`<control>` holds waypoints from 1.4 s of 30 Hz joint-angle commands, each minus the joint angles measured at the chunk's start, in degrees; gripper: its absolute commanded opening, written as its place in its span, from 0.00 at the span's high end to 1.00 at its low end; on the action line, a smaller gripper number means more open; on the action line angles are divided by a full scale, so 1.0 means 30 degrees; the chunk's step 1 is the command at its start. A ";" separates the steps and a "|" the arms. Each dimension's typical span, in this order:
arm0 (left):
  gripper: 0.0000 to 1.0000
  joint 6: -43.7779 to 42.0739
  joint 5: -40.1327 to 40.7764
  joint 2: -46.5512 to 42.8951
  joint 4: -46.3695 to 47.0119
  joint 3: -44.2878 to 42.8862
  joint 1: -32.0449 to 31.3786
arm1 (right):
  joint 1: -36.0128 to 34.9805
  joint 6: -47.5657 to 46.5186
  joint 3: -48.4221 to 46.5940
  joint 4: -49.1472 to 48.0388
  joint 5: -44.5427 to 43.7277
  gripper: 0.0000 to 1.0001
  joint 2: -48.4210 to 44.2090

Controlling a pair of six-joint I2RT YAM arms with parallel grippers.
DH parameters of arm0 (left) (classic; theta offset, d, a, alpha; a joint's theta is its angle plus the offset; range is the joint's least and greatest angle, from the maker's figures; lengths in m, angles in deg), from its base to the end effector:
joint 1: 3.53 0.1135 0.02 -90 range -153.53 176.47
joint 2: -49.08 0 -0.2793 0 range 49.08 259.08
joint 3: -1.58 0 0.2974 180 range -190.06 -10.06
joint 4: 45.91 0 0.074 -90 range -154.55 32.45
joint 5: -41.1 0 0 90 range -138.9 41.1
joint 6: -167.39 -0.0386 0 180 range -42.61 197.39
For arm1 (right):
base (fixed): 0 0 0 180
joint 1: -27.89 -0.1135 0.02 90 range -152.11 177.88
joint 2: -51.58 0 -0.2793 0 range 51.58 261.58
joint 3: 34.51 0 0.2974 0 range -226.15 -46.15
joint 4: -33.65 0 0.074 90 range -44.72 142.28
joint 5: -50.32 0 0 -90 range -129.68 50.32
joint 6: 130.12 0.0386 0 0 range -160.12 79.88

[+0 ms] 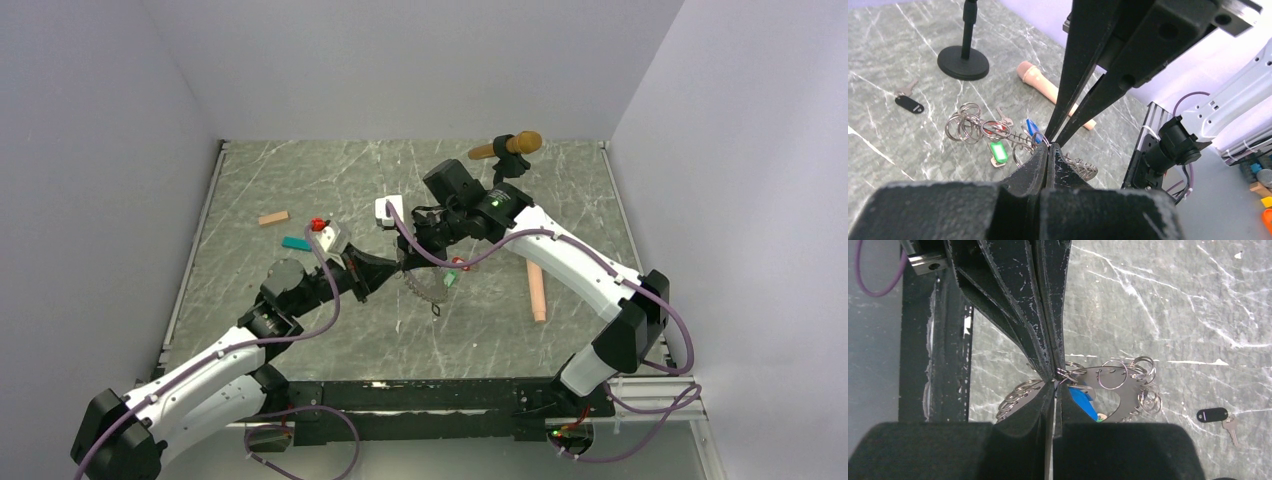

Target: Put the keys on the keyring

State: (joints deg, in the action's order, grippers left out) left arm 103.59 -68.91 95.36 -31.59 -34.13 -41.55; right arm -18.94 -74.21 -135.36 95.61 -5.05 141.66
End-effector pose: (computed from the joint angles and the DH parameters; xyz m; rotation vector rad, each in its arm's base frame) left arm 0.1725 -0.1517 0.2680 0.4635 1.5569 -1.1445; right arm 0.2432 0.2913 0.3660 -1.7648 1.6615 0.8407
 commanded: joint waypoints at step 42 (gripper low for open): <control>1.00 0.0992 -0.1560 0.2280 1.5136 0.3612 0.0165 | 0.3568 0.0211 -0.1048 0.0643 0.6871 0.77 -0.1456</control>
State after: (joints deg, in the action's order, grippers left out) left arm 104.37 -70.73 100.43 0.80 -23.16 -41.27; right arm -8.47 -74.74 -138.95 100.09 13.20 139.10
